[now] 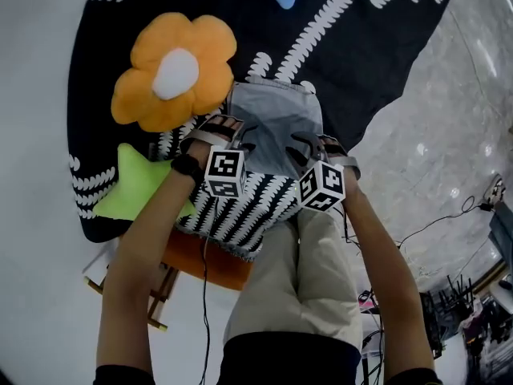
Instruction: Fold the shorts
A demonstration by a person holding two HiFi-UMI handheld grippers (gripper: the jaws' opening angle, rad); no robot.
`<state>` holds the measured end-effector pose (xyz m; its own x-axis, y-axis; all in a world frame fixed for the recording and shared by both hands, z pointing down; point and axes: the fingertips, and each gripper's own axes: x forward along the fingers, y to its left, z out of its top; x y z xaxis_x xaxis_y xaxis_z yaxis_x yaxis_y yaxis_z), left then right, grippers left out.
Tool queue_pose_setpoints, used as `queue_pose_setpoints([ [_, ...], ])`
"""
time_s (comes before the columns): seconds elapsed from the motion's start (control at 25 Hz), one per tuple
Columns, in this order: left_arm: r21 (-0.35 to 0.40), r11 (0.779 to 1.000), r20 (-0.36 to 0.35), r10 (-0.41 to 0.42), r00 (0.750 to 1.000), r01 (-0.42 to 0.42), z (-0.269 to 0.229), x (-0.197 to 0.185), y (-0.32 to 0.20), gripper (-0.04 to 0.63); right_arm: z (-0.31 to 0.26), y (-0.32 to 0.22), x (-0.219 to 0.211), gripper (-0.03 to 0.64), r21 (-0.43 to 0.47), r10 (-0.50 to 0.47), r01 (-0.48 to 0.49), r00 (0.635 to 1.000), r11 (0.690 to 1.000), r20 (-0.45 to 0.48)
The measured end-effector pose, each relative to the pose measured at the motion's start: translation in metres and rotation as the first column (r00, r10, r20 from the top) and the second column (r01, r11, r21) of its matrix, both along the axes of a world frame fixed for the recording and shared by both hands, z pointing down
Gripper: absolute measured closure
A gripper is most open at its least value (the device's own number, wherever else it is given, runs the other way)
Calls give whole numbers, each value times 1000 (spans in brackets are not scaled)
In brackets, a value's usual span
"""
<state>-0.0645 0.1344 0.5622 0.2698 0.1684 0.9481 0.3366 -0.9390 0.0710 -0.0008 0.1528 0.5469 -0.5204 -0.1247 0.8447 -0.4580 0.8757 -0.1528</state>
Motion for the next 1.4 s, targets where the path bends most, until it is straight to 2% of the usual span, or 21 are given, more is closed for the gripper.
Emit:
queue_pose_setpoints([
  [0.12, 53, 997, 52, 44, 998, -47, 30, -12, -1, 345, 29, 19, -4, 445, -10, -57, 56, 992, 998, -113],
  [0.24, 37, 997, 96, 71, 993, -75, 57, -27, 5, 345, 64, 24, 7, 433, -24, -76, 72, 977, 997, -201],
  [0.36, 26, 994, 91, 101, 991, -103, 58, -20, 5, 341, 74, 22, 18, 431, -28, -125, 122, 972, 992, -201],
  [0.48, 7, 993, 101, 118, 988, -119, 37, -11, -8, 323, 58, 9, 28, 428, -40, -157, 152, 967, 988, -201],
  [0.68, -23, 985, 145, 170, 975, -169, 36, -22, -11, 315, 47, -1, 39, 380, -61, -174, 165, 965, 984, -194],
  [0.84, -30, 989, 152, 150, 977, -147, 54, -28, -2, 310, 69, 14, 37, 370, -92, -228, 213, 952, 973, -205],
  [1.12, -55, 991, 90, 129, 988, -124, 65, -26, -5, 305, 80, 11, 35, 373, -57, -185, 177, 967, 982, -174],
  [1.28, -69, 990, 109, 127, 986, -120, 72, -27, -5, 305, 88, 11, 33, 375, -83, -201, 187, 954, 979, -224],
  [1.4, -49, 994, 159, 106, 982, -99, 76, -23, -7, 316, 91, 14, 36, 403, -87, -207, 191, 944, 978, -258],
])
